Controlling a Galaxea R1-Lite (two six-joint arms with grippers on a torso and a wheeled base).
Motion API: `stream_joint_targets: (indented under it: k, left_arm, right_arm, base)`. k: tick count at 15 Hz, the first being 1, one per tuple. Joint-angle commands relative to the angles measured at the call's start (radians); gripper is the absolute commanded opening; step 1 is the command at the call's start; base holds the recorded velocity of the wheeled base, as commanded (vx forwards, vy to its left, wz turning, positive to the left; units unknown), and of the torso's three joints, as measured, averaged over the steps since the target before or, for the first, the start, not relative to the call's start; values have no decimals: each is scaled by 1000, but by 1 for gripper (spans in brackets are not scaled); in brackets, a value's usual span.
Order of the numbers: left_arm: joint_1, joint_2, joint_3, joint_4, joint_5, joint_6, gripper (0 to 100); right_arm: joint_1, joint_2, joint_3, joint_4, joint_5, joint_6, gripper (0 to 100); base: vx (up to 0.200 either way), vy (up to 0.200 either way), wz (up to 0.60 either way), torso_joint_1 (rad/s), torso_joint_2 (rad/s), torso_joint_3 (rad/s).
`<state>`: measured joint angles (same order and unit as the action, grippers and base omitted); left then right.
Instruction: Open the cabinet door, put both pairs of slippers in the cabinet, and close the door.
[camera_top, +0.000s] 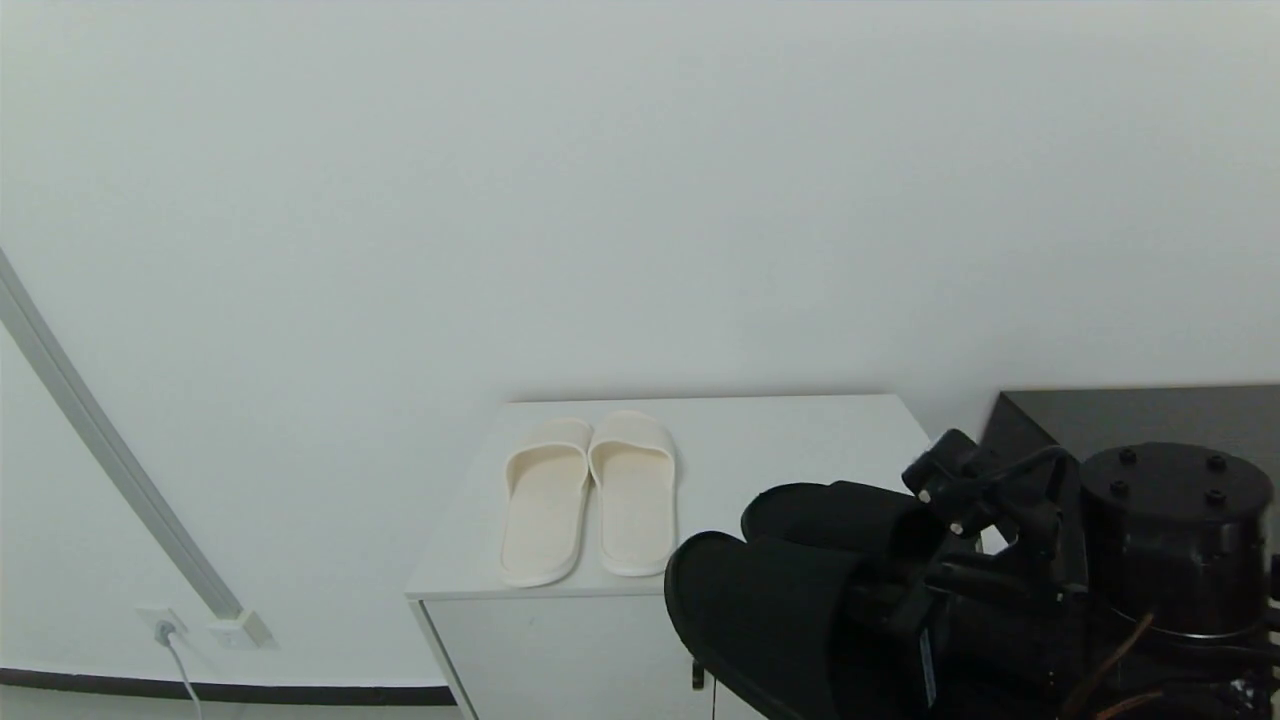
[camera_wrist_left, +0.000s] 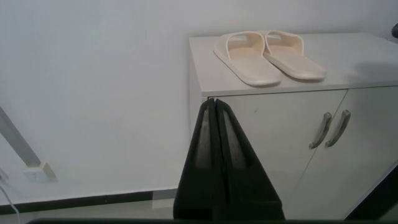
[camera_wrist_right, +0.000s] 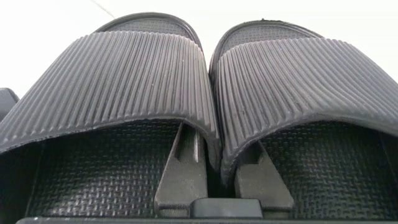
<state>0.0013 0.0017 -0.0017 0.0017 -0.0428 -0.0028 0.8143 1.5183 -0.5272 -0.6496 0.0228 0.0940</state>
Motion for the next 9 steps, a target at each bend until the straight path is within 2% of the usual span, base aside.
stream_joint_targets:
  k: [1,5,9]
  left_arm:
    - [0,0,0,0,0,0,0]
    - [0,0,0,0,0,0,0]
    - [0,0,0,0,0,0,0]
  right_arm:
    - [2,-33,32,-1,2,0,0]
    - [2,-41,67,-7,54,-7,0]
    - [2,-52,93,-7,63,-59,0]
  base:
    - [0,0,0,0,0,0]
    - [0,0,0,0,0,0]
    - [-200,0,0,10,2,1]
